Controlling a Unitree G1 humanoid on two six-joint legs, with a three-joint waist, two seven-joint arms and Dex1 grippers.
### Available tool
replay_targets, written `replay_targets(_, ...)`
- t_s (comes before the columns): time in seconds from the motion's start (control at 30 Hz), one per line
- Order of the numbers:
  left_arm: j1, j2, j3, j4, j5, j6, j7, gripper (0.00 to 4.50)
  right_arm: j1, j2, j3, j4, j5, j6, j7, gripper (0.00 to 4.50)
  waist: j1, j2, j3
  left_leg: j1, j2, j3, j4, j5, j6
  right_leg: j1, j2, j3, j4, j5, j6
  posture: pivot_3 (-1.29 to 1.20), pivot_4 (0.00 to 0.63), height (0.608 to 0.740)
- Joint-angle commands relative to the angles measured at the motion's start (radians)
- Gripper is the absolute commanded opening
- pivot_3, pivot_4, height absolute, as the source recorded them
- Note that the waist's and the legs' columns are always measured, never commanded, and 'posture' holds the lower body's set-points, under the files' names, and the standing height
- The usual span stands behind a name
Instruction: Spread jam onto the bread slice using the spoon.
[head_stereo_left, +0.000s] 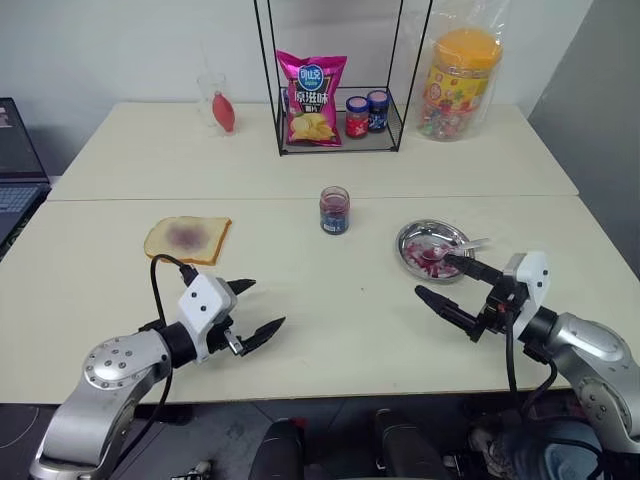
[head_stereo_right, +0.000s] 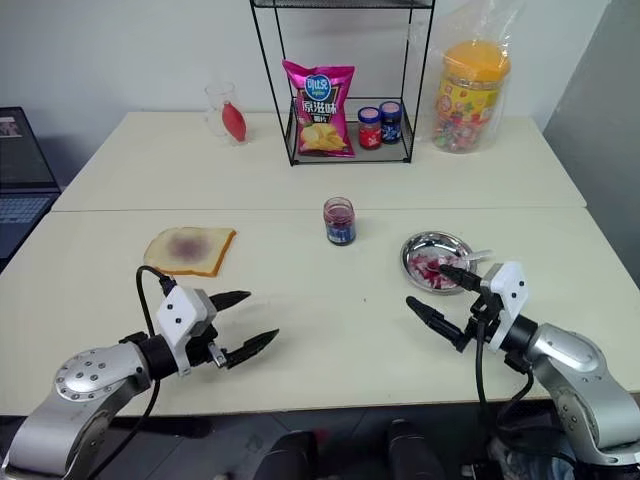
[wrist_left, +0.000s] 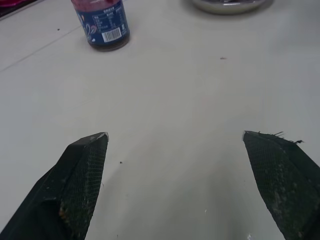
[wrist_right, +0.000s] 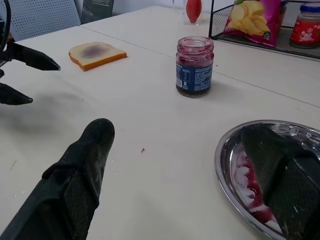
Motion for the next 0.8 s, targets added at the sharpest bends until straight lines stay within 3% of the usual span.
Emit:
replay_targets(0.03, -0.017, -0.006, -0.005, -0.002, 0.011, -0.036, 0.005, 4.5, -0.02, 0.009, -0.013, 0.001, 0.004, -0.004, -0.01, 4.48, 0.0, 0.0, 0.0, 0.0, 0.0, 0.0, 0.0, 0.0, 0.0, 0.0, 0.0, 0.0, 0.0, 0.0, 0.0, 0.0, 0.15, 0.74)
replay_targets(0.3, -0.055, -0.124, 0.058, 0.011, 0.057, -0.061, 0.193, 4.5, -0.039, 0.005, 0.053, -0.004, -0.066, -0.015, -0.016, 4.48, 0.0, 0.0, 0.0, 0.0, 0.0, 0.0, 0.0, 0.0, 0.0, 0.0, 0.0, 0.0, 0.0, 0.001, 0.001, 0.0, 0.15, 0.74)
replay_targets(0.47, -0.2, -0.232, 0.21, 0.124, 0.056, 0.002, 0.448, 4.5, -0.126, 0.015, 0.076, -0.042, -0.03, 0.075, -0.053, 4.48, 0.002, -0.001, -0.001, 0.0, 0.0, -0.001, 0.002, 0.0, 0.0, 0.001, 0.001, -0.001, 0.001, 0.004, 0.007, 0.0, 0.15, 0.74)
replay_targets(0.7, -0.356, -0.299, 0.351, 0.285, -0.027, 0.122, 0.608, 4.5, -0.281, 0.043, 0.137, -0.082, 0.037, 0.236, -0.093, 4.48, 0.001, -0.003, -0.001, -0.001, 0.0, -0.002, 0.001, 0.0, 0.0, 0.0, 0.001, -0.002, 0.0, 0.005, 0.008, 0.0, 0.15, 0.74)
replay_targets(0.8, -0.482, -0.326, 0.425, 0.445, -0.058, 0.181, 0.734, 4.5, -0.362, 0.025, 0.217, -0.076, 0.02, 0.298, -0.063, 4.48, 0.004, -0.004, -0.002, -0.001, 0.0, -0.003, 0.002, 0.0, 0.0, 0.001, 0.001, -0.003, 0.001, 0.005, 0.008, 0.0, 0.15, 0.74)
